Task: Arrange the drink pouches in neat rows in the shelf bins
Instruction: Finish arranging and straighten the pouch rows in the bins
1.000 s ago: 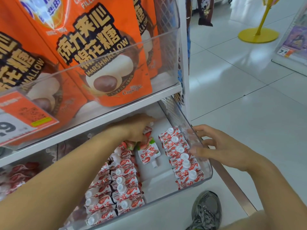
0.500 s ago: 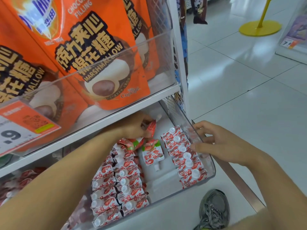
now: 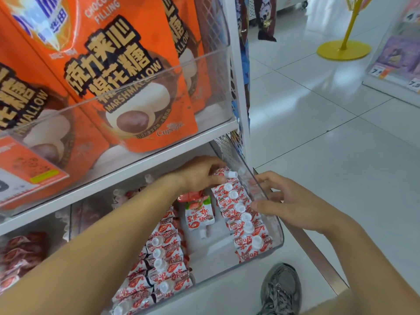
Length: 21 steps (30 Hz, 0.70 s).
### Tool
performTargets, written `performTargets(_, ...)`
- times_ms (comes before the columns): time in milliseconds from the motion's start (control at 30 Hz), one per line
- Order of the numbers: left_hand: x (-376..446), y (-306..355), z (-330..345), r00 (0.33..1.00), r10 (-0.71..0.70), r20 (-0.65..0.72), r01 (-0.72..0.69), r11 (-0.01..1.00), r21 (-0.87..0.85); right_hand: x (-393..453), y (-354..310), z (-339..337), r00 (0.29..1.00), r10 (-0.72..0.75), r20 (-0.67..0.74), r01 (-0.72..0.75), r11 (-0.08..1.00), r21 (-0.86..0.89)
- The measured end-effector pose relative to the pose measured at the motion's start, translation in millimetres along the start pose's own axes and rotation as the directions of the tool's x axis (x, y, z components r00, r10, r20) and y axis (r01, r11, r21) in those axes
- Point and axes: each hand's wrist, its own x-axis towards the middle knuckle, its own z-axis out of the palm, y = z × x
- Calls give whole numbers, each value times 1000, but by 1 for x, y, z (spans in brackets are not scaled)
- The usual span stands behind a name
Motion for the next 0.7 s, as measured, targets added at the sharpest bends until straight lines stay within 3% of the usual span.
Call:
performTargets(100, 7, -1, 2, 999, 31, 25, -35, 987, 160, 0, 1, 1, 1000, -5, 3, 5, 1000, 5)
performTargets(233, 3, 5, -3, 994, 94, -50, -88, 988, 125, 1, 3, 0, 1000, -12, 21, 12, 1000, 8)
performTargets(300, 1, 4, -7, 991, 54, -125, -48, 997, 54, 1, 3, -1, 1000, -15, 28, 15, 1000, 9)
performTargets(367, -1, 4, -6, 987, 2, -159, -23, 991, -135, 1, 3, 0, 999, -15, 28, 15, 1000, 5)
performTargets(500, -5, 8, 0, 997, -76, -31, 52, 873, -485, 1, 2, 0, 1000, -19, 24, 19, 1000, -3)
performTargets(600, 2, 4, 3, 991, -116, -67, 66, 859, -508, 1, 1, 0, 1000, -18, 19, 19, 1000, -7)
performTargets(700, 12, 5, 6, 987, -150, -61, 111, 902, -417, 0, 1, 0, 1000, -19, 15, 19, 1000, -4)
